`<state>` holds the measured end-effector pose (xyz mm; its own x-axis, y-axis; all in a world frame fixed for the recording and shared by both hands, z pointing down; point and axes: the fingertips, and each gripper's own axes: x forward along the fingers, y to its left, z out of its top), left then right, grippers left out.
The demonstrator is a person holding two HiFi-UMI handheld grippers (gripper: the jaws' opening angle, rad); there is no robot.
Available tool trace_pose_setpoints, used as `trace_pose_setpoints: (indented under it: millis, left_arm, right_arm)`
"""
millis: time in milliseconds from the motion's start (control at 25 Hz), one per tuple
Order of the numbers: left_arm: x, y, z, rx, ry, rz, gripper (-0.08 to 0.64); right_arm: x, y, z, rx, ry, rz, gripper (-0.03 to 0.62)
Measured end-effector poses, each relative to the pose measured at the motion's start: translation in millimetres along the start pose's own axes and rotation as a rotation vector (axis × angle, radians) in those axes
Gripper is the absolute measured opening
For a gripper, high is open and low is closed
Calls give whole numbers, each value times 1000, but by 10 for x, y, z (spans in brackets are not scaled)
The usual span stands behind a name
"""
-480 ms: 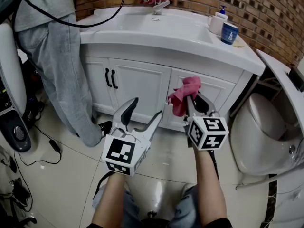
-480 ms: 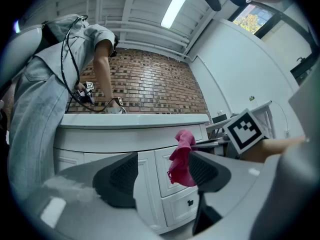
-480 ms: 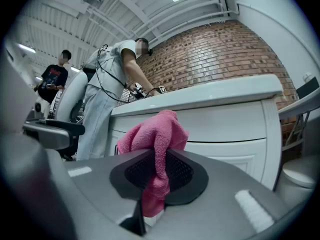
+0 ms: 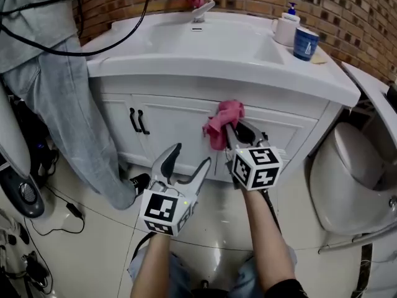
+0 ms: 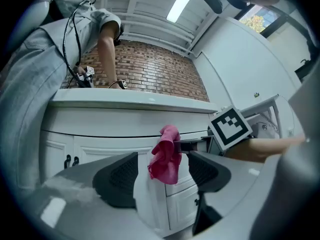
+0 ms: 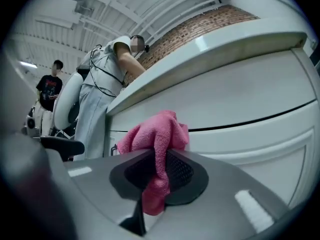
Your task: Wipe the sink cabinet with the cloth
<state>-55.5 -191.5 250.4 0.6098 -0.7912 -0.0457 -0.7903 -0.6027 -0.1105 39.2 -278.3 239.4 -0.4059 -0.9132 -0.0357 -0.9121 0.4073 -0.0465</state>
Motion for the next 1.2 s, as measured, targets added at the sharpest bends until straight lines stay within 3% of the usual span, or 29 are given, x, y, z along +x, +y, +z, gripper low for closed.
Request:
trace_pose_setpoints:
  millis: [160, 320, 600, 880, 1000, 1200]
  left_arm:
    - [231, -44, -140, -19, 11, -32, 321]
    - [317, -171, -237, -106, 20, -66, 321]
    - [383, -401, -275, -106, 26, -101, 321]
    - [416, -492, -138, -85, -20, -64, 321]
    - [409, -426, -121, -66, -24, -46, 321]
    - [320, -67, -147, -146, -38, 8, 321]
  right_arm:
    - [-157, -371, 6, -8, 9, -69, 49]
    - [-573, -949, 72, 4, 1, -232, 51]
    - [-1356, -1849, 110, 25, 0, -495, 50]
    - [-1708, -2181, 96, 86, -49, -665, 49]
    - [-1545, -1904, 110, 74, -53, -594, 48]
    - [-643, -615, -24, -18, -18, -223, 48]
